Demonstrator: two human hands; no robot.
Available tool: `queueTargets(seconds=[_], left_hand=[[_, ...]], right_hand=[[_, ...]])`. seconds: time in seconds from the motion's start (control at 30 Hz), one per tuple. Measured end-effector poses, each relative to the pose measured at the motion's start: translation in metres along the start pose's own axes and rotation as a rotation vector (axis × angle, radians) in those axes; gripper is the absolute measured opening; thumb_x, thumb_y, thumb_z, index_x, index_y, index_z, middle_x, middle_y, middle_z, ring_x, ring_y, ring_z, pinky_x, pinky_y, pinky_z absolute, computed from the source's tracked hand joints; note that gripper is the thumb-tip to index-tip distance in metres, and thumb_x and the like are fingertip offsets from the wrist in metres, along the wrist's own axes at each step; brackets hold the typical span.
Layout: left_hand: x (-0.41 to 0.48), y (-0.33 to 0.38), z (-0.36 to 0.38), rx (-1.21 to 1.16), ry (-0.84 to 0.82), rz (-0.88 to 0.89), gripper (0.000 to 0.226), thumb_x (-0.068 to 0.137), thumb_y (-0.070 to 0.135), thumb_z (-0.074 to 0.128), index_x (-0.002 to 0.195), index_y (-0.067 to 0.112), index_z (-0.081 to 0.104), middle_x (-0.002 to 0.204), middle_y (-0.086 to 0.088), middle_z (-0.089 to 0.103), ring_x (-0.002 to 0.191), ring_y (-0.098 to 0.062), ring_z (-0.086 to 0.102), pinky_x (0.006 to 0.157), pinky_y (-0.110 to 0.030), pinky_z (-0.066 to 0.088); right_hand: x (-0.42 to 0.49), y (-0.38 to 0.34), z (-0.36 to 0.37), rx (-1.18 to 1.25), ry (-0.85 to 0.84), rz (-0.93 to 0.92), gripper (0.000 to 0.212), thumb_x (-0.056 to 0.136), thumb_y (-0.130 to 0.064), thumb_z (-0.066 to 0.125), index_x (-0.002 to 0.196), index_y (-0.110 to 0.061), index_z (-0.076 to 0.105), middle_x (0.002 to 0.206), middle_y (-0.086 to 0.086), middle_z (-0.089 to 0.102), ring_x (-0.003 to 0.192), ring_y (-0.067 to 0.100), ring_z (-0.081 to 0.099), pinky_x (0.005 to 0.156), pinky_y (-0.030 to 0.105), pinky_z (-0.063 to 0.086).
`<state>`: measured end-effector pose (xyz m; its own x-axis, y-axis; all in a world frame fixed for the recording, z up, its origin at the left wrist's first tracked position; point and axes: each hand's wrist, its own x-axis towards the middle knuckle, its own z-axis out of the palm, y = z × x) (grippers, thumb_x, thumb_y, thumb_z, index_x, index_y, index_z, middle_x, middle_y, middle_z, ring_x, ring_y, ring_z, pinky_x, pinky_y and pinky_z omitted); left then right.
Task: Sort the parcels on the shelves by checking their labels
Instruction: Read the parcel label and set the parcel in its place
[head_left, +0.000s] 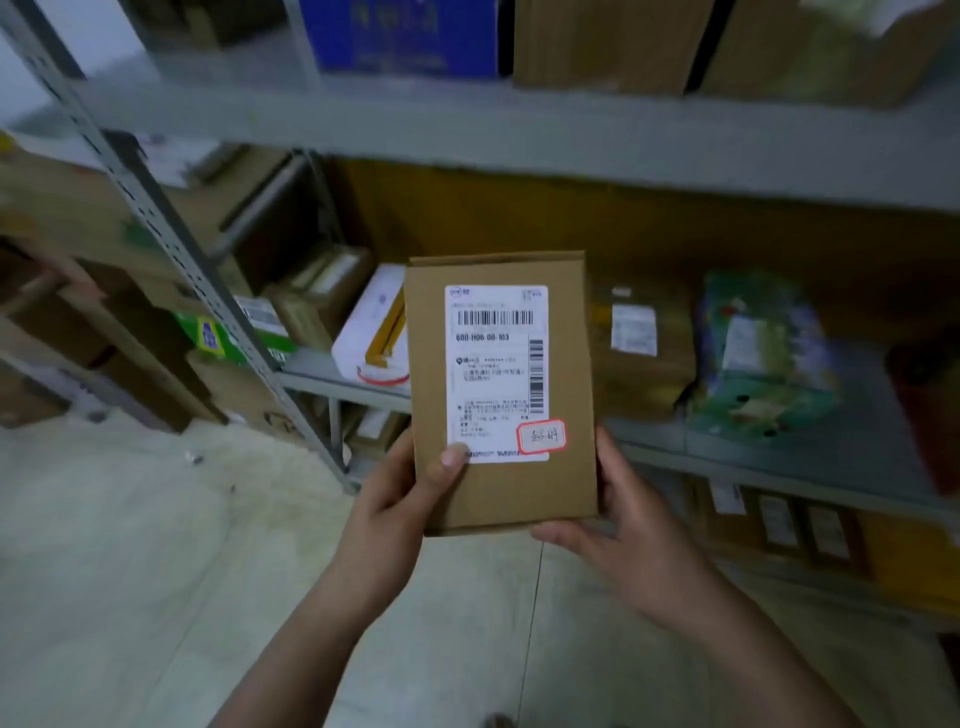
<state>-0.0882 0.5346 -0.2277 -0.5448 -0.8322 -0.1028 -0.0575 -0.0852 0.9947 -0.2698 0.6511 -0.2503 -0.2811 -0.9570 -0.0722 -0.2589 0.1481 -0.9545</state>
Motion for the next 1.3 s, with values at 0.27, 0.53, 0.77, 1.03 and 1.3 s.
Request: queueTargets(seconds=[0.27,0.53,0.77,1.03,1.3], left_hand=[[-0.013,0.092,0.018,-0.024,-0.114,0.313,0.032,0.099,0.018,0.050,0.128,0.022,0.062,0.118,0.021,0.074,0.111,0.003,0.067,0.084,-0.008,0.051],[-0.003,0.110,0.064,-0.029,-0.234,0.418,0.032,0.092,0.027,0.053,0.123,0.024,0.062,0.117,0.020,0.074,0.111,-0.003,0.069,0.084,-0.012,0.054],[0.002,0.118,0.098,-0.012,-0.359,0.457,0.035,0.093,0.024,0.051,0.127,0.023,0.060,0.118,0.023,0.072,0.111,0.001,0.068,0.082,-0.009,0.053],[0.004,0.116,0.112,-0.005,-0.396,0.419,0.038,0.093,0.026,0.053,0.130,0.024,0.058,0.124,0.017,0.071,0.116,-0.005,0.067,0.087,-0.015,0.054],[0.006,0.108,0.106,0.003,-0.395,0.374,0.031,0.098,0.029,0.057,0.128,0.025,0.060,0.126,0.012,0.071,0.118,-0.010,0.067,0.090,-0.021,0.056]], right_hand=[[-0.032,-0.100,-0.052,-0.185,0.113,-0.290,0.098,0.087,-0.025,0.077,0.156,-0.048,0.012,0.140,-0.035,0.051,0.128,-0.011,0.051,0.106,0.017,0.045],[-0.067,-0.107,-0.089,-0.245,0.260,-0.302,0.099,0.090,-0.029,0.075,0.155,-0.052,0.005,0.146,-0.029,0.048,0.131,0.002,0.053,0.104,0.050,0.051],[-0.087,-0.101,-0.116,-0.262,0.349,-0.263,0.101,0.085,-0.033,0.077,0.155,-0.053,0.007,0.140,-0.027,0.055,0.122,0.004,0.060,0.099,0.051,0.054],[-0.094,-0.091,-0.128,-0.264,0.355,-0.266,0.098,0.084,-0.040,0.073,0.155,-0.052,0.007,0.139,-0.026,0.055,0.122,0.005,0.059,0.100,0.047,0.055],[-0.087,-0.080,-0.128,-0.245,0.303,-0.256,0.097,0.088,-0.028,0.074,0.159,-0.040,0.009,0.141,-0.027,0.054,0.129,0.000,0.054,0.107,0.045,0.050]])
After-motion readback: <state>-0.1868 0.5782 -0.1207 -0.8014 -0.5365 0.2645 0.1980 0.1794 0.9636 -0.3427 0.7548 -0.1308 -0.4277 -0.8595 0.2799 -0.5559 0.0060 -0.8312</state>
